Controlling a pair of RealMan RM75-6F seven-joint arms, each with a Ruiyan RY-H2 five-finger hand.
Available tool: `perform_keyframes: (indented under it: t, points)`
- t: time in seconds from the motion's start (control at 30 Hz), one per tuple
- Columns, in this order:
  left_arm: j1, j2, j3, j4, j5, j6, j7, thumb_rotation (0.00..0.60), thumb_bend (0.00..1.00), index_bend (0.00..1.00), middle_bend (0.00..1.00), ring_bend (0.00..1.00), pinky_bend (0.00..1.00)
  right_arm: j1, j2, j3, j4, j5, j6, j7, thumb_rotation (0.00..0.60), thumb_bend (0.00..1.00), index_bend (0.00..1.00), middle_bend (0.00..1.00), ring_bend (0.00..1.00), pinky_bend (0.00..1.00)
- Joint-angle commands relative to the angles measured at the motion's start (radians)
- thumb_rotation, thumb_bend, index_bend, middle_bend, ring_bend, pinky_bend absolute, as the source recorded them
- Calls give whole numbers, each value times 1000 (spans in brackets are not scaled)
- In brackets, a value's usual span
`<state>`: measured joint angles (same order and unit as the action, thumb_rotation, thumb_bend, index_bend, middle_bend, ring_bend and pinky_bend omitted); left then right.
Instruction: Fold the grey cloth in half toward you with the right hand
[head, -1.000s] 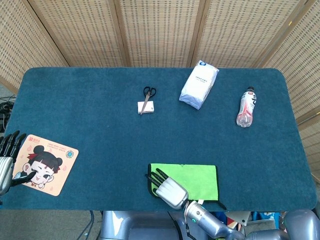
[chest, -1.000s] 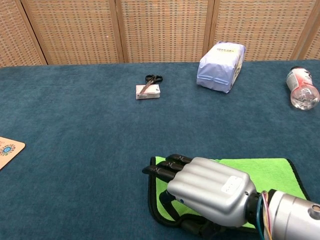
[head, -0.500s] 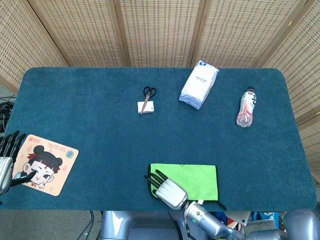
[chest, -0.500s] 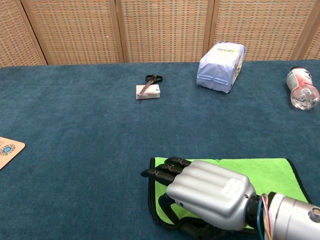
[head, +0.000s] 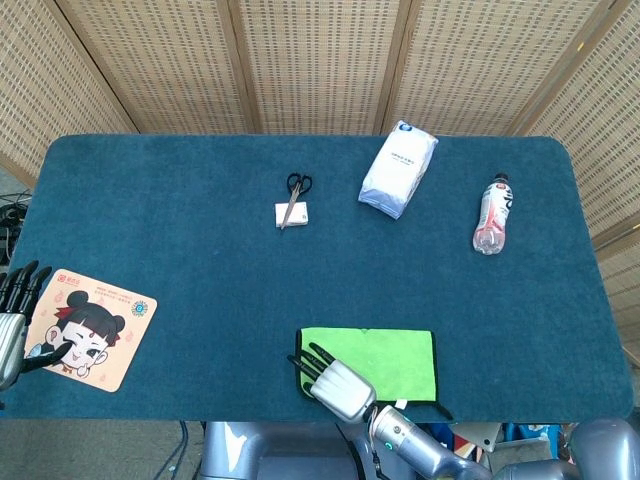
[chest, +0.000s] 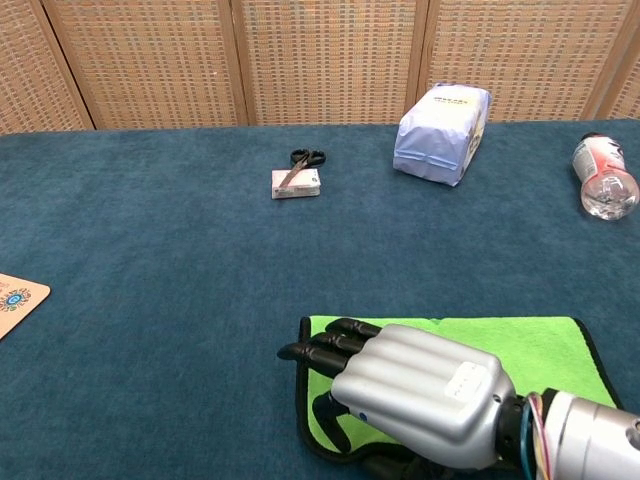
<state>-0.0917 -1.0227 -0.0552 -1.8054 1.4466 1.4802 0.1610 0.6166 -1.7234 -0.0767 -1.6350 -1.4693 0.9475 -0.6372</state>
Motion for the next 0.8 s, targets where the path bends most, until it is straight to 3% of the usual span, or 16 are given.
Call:
perform_keyframes:
  t: [0.03,0.3,0.53,0.67,0.8]
  points:
    - [0,0,0,0,1,1,-1,600,147,0,0,0,0,1,8,-1,-6,10,-9,-8,600,12,16,0,0,0]
    - [3,3,1,-1,7,7,-6,600,147,0,0,0,0,-1,43,12,-55,-2,13,3,600,0,0,0,0,0]
    - [7,5,4,-3,19,16,-10,600,147,0,0,0,0,2,143,34,-88,-85,80,50,600,0,0,0,0,0]
    - [9,5,7,-4,25,20,-10,600,147,0,0,0,0,5,208,52,-61,-136,126,106,600,0,0,0,0,0]
    - [11,5,9,-4,31,22,-11,600,147,0,0,0,0,-10,295,62,39,-210,222,179,600,0,0,0,0,0]
